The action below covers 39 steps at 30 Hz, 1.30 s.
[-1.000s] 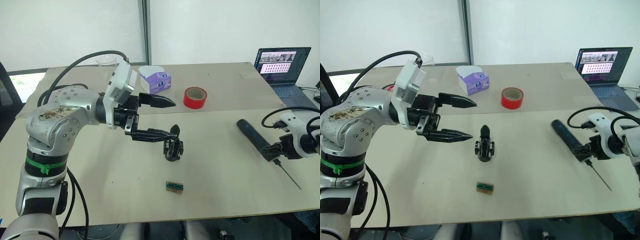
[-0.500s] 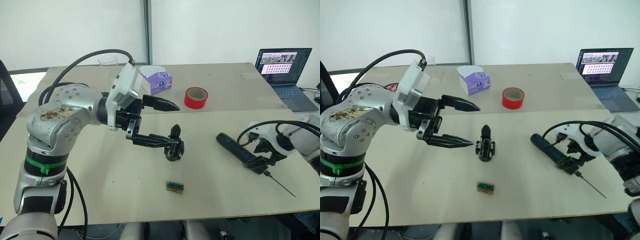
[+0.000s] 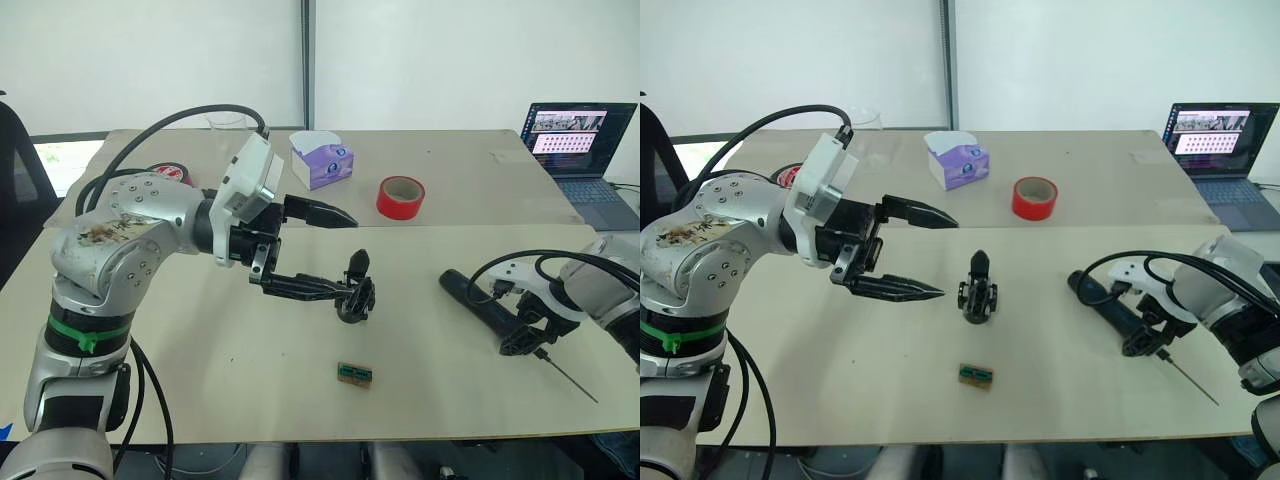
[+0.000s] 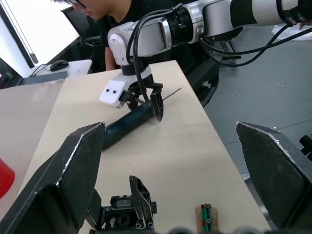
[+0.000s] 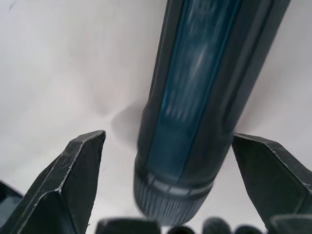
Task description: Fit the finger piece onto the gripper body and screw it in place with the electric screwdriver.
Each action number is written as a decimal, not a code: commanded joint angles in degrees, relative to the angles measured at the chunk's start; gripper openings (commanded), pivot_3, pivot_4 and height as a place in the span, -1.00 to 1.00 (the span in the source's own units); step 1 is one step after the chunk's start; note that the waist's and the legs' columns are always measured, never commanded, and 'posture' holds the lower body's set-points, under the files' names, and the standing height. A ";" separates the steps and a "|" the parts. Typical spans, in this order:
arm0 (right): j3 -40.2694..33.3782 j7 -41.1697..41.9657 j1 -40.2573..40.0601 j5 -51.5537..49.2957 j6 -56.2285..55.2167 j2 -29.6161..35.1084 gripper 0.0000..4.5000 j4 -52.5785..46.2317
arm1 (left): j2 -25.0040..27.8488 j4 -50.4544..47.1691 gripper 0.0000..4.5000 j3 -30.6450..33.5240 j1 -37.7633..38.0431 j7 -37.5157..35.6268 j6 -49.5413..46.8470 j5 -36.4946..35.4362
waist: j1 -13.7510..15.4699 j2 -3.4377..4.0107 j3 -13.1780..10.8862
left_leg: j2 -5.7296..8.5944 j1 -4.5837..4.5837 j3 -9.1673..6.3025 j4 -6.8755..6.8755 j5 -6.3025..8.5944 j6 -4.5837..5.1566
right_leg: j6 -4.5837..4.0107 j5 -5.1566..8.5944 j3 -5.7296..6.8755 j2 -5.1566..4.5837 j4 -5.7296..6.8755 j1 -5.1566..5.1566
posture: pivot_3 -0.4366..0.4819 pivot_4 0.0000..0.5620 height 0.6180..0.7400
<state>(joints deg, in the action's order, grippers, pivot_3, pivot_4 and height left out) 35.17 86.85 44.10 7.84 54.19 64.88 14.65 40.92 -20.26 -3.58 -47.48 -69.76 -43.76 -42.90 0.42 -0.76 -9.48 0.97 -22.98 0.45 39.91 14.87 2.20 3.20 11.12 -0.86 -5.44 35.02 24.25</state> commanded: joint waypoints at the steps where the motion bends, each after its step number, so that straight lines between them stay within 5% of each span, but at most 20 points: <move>1: -0.64 0.04 -0.66 0.17 1.01 -0.73 0.75 0.70 | -0.20 -0.42 1.00 0.59 -0.22 -0.86 2.12 -0.21 | -0.02 -0.02 -0.01 | 0.00 0.01 0.00 0.00 0.00 -0.01 | 0.00 0.00 0.00 0.00 0.00 -0.01 | -0.05 -0.47 1.00; 6: -1.53 -2.24 0.92 1.05 -0.03 -4.02 0.02 3.39 | -0.29 0.66 1.00 0.17 -0.33 -2.15 3.30 0.27 | -0.48 -0.32 0.02 | -0.03 0.07 -0.03 -0.01 -0.02 -0.03 | -0.03 -0.01 0.01 0.05 0.03 -0.04 | -0.05 -0.47 1.00; 9: -1.52 -1.34 0.66 1.12 -0.56 -4.19 0.02 2.84 | -0.21 1.26 1.00 -0.04 -0.34 -2.77 4.01 0.63 | -0.98 -0.33 0.03 | -0.03 0.07 -0.03 -0.02 -0.02 -0.03 | -0.04 -0.01 0.00 0.05 0.02 -0.04 | -0.05 -0.47 1.00; 15: -1.80 0.17 -1.15 1.12 0.16 -3.12 0.92 -0.08 | -0.34 1.52 1.00 -0.20 0.19 -3.51 4.88 1.09 | -1.19 -0.49 0.08 | -0.03 0.07 -0.04 -0.02 -0.02 -0.03 | -0.04 -0.01 0.01 0.04 0.03 -0.05 | -0.05 -0.47 1.00; 19: -1.91 -0.15 -0.62 1.37 1.18 -3.99 0.98 0.15 | -0.27 1.81 1.00 -0.25 0.45 -4.00 5.38 1.45 | -1.21 -0.61 0.11 | -0.02 0.11 -0.03 0.00 -0.02 -0.03 | -0.03 -0.02 -0.01 0.02 0.03 -0.09 | -0.05 -0.47 1.00; 26: -1.66 -0.15 -0.77 1.67 1.15 -4.51 -0.06 -0.35 | -0.05 2.29 1.00 -0.37 2.30 -5.32 7.33 2.52 | -1.22 -0.61 0.11 | -0.04 0.09 -0.05 -0.08 -0.02 -0.03 | -0.07 0.00 0.01 0.06 0.05 0.00 | -0.05 -0.47 1.00; 29: -3.07 -0.16 -1.29 1.02 -1.14 -3.82 -0.16 -1.42 | 0.19 2.27 1.00 -0.48 2.93 -6.02 7.65 2.68 | -1.18 -0.61 0.10 | -0.06 0.09 -0.05 -0.07 -0.02 -0.03 | -0.08 0.00 0.01 0.07 0.06 0.00 | -0.05 -0.47 1.00; 33: -14.28 0.30 -8.67 -5.73 -31.10 1.37 -0.16 -7.18 | 1.31 0.34 1.00 -0.91 4.86 -7.75 7.06 1.77 | -1.19 -0.57 0.08 | -0.05 0.08 -0.04 -0.11 -0.01 -0.03 | -0.07 0.01 0.01 0.05 0.04 0.01 | -0.05 -0.47 1.00; 39: -39.91 -3.20 -22.03 -26.48 -32.05 -2.42 -0.16 -22.59 | 4.41 -0.74 1.00 -2.10 9.36 -11.30 9.92 4.15 | -1.27 -0.36 -0.06 | -0.13 0.07 0.03 -0.08 -0.01 -0.03 | -0.05 0.00 -0.13 0.01 0.15 0.08 | -0.05 -0.47 1.00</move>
<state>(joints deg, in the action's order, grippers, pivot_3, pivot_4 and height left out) 3.95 85.46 22.30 -11.80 21.16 63.15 -2.07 44.15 -19.74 -5.80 -39.11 -79.64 -36.16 -40.04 -0.85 -1.12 -9.54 0.77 -22.88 0.47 39.83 14.85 2.17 3.14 11.12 -0.99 -5.41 35.18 24.30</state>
